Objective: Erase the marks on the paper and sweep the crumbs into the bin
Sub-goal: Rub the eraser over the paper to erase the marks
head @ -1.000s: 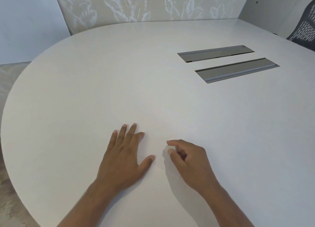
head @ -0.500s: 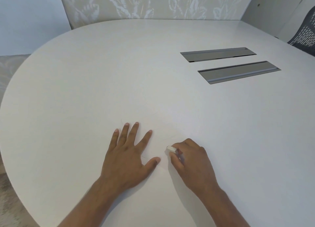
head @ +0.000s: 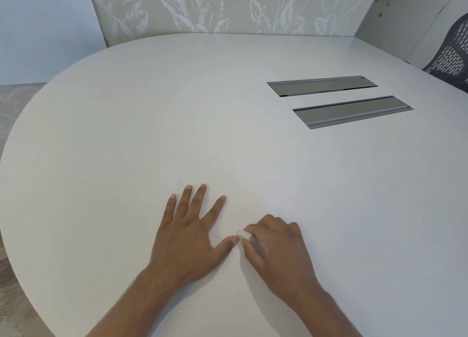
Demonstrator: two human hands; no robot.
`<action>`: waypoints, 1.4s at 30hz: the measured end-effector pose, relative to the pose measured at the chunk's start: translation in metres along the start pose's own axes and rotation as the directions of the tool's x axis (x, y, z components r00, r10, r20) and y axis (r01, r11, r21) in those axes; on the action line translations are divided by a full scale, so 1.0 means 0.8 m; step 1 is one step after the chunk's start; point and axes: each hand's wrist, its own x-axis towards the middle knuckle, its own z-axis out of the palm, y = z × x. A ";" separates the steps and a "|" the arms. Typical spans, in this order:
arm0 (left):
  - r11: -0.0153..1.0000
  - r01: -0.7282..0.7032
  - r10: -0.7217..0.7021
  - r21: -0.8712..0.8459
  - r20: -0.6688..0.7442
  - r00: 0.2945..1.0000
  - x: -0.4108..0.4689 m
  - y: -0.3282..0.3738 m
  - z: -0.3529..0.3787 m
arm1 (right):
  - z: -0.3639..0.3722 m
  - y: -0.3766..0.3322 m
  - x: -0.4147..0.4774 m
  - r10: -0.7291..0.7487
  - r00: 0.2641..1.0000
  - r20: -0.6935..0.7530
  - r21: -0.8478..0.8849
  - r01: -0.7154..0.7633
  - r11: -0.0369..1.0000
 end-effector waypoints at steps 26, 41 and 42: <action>1.000 -0.004 0.004 -0.015 -0.037 0.999 0.000 0.000 0.002 | -0.007 0.061 0.029 0.224 0.951 -0.211 -0.034 -0.237 0.971; 0.999 0.004 -0.006 -0.032 -0.055 0.998 -0.002 0.001 0.003 | -0.015 0.079 0.043 0.217 0.961 -0.171 0.000 -0.221 0.975; 0.999 0.008 -0.010 -0.037 -0.058 0.998 -0.002 0.001 0.003 | -0.012 0.071 0.036 0.171 0.973 -0.156 -0.001 -0.173 0.985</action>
